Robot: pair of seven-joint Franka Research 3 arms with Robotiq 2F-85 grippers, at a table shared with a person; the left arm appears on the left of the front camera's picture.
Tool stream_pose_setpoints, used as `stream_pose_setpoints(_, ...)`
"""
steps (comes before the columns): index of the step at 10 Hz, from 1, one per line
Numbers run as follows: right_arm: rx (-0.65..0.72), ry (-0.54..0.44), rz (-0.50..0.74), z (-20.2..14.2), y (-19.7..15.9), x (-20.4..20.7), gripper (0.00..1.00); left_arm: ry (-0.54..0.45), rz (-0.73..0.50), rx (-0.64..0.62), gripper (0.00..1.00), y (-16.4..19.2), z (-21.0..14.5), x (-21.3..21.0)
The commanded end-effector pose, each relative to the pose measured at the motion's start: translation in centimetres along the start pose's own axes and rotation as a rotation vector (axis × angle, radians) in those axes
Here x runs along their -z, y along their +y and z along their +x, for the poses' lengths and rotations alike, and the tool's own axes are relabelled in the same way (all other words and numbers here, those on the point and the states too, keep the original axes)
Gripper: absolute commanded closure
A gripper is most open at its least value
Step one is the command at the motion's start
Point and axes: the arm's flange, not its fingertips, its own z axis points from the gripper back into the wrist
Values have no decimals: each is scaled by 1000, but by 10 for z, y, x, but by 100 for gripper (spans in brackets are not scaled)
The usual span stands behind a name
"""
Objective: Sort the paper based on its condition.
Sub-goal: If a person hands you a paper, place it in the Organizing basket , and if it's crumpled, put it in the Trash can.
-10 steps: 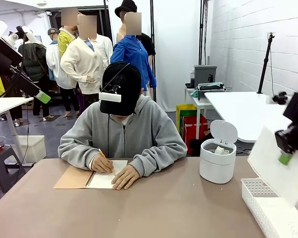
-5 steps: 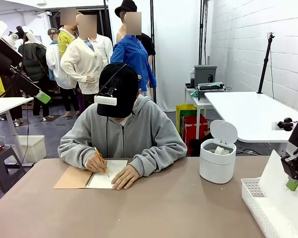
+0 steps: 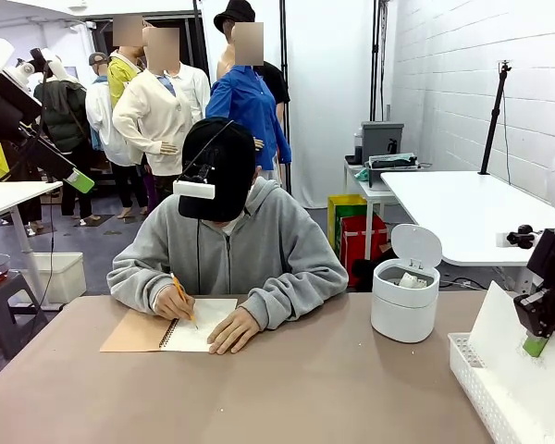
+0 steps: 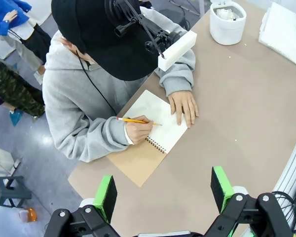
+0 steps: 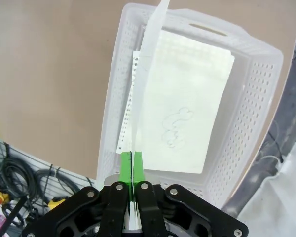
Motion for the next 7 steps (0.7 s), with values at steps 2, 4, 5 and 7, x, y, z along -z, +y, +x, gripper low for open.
stream_pose_setpoints(2, 67, -28, 32, -43, 19, 57, 100, -9, 5, -1, 0, 1, 0, 1)
stream_pose_setpoints(4, 4, 11, 8, 4, 0, 7, 100, -9, 5, -1, 0, 1, 0, 1)
stream_pose_setpoints(5, 4, 11, 8, 4, 0, 7, 100, -9, 5, -1, 0, 1, 0, 1)
stream_pose_setpoints(7, 11, 68, 18, 17, -1, 22, 100, -9, 5, -1, 0, 1, 0, 1)
